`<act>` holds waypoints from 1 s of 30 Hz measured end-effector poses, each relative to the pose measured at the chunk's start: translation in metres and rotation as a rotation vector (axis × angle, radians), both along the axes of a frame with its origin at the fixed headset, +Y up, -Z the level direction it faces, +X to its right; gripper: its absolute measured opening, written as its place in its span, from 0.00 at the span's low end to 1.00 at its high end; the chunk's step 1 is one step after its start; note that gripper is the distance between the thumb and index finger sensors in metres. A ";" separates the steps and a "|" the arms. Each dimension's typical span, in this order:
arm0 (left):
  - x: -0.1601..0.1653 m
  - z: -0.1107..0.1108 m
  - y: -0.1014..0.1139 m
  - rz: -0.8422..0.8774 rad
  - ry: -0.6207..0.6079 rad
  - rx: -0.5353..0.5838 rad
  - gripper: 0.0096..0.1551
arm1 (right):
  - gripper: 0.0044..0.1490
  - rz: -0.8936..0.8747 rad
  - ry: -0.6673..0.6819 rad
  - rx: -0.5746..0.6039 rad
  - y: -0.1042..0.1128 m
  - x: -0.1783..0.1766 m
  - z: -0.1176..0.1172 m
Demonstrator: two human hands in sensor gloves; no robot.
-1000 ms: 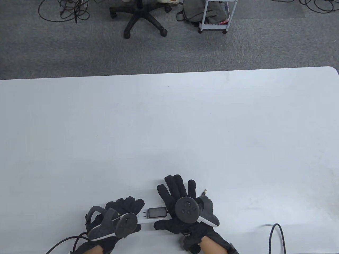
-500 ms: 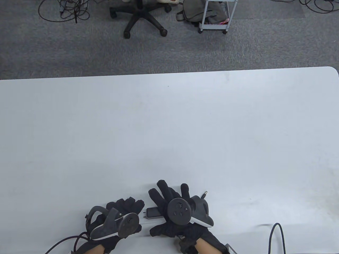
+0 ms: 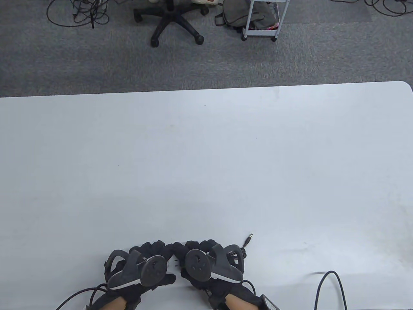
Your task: Remove the power adapter from the power strip
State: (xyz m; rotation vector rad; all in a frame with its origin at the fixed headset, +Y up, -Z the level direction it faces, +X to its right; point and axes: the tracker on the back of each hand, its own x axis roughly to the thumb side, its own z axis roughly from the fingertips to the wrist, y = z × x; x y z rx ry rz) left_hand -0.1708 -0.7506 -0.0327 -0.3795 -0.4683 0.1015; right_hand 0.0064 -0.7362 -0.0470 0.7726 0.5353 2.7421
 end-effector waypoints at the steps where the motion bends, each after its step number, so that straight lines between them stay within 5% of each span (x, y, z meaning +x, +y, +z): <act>1: -0.002 -0.001 0.001 0.017 0.006 -0.011 0.51 | 0.43 -0.002 0.005 -0.024 0.000 0.001 0.000; 14: 0.002 -0.001 0.006 0.046 0.061 0.008 0.45 | 0.40 -0.285 -0.043 -0.126 -0.007 0.020 -0.009; 28: 0.001 -0.004 0.007 0.028 0.047 0.001 0.45 | 0.38 -0.350 -0.020 -0.033 0.001 0.017 -0.009; 30: 0.002 -0.004 0.007 0.024 0.048 0.001 0.45 | 0.38 -0.460 -0.043 -0.001 0.018 0.026 -0.010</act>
